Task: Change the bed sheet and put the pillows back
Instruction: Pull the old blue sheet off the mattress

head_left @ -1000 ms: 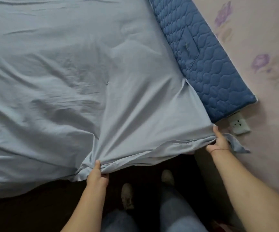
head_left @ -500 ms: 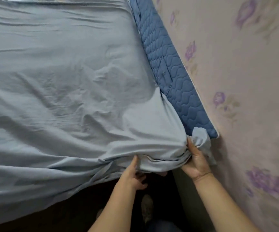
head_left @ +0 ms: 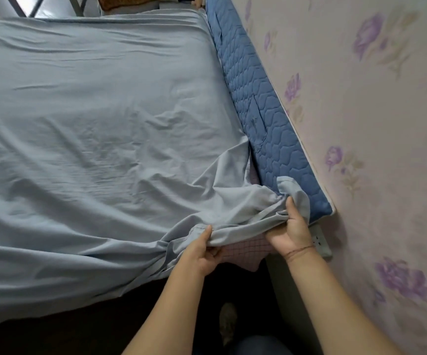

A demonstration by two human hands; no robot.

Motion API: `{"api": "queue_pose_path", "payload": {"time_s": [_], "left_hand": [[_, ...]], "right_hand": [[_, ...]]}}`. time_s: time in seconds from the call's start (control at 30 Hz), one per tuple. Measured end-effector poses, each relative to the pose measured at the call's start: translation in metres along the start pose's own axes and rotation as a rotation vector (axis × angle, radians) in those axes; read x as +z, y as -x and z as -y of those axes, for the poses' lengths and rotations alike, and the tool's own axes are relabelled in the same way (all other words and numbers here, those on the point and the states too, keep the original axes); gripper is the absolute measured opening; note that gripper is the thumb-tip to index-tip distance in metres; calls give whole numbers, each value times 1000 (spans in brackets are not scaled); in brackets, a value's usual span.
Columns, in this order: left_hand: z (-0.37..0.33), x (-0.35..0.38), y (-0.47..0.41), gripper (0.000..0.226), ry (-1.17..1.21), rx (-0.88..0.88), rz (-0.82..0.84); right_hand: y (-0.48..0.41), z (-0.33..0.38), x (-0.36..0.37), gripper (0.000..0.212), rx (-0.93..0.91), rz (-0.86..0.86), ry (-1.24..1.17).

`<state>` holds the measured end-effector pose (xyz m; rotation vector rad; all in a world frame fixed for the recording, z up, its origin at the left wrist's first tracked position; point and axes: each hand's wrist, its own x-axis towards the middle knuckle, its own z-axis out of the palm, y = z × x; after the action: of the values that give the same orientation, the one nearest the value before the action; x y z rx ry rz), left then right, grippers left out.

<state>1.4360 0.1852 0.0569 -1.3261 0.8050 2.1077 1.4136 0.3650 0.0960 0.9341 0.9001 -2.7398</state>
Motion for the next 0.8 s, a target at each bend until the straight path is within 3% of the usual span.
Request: {"api": "queue_pose_path", "payload": {"time_s": [0.07,0.13,0.2,0.33,0.4,0.47,0.57,0.7,0.8], "left_hand": [[-2,-12,3,28,-87,-8,-31],[-4,-21,9,52,-203,23,-71],[-8,-24,13,49,-320,143,-50],[-14,-1,34,26,-584,421,97],[-10,20,48,32,-694,466,243],[-5,42,64,33,-759,488,383],[6,69,81,15,-814,510,555],[11,90,102,18,-781,525,648],[7,103,115,6,-801,577,664]], "right_hand": [[3,-2,1,36,-55,-39,39],[12,-5,6,26,-130,-57,118],[19,-8,9,21,-168,-82,207],[36,-15,7,95,-196,-53,286],[46,-18,2,101,-189,-9,277],[60,-18,2,82,-182,44,315],[85,-8,9,28,-215,119,412],[110,12,21,38,-297,198,433],[119,31,28,27,-296,244,340]]}}
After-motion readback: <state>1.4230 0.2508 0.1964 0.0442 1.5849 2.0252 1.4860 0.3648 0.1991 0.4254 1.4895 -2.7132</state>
